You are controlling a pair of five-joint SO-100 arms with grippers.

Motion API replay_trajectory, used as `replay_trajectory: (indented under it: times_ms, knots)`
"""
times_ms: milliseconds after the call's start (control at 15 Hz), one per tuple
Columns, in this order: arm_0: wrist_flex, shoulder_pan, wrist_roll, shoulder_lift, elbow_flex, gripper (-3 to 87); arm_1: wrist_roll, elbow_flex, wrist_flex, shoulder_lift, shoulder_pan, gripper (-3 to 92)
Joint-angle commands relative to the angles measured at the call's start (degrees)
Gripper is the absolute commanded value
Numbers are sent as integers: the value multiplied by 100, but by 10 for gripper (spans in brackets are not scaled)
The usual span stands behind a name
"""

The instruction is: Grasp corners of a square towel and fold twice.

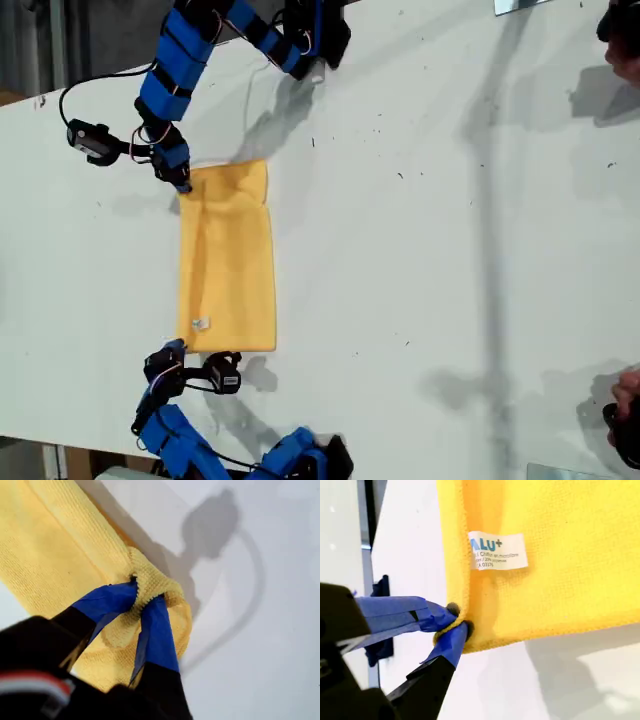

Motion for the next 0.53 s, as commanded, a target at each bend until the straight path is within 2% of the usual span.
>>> replay_trajectory:
  times_ms: [0, 200, 467]
  knots:
    - [26, -149, -79, -343, -413, -3, -79, -141, -79, 88, 264, -1]
    - [308, 220, -185, 255, 9, -3, -44, 141, 360, 791, 0, -1]
    - [316, 817, -457, 1327, 1301, -3, 299, 905, 1046, 1573, -308, -1]
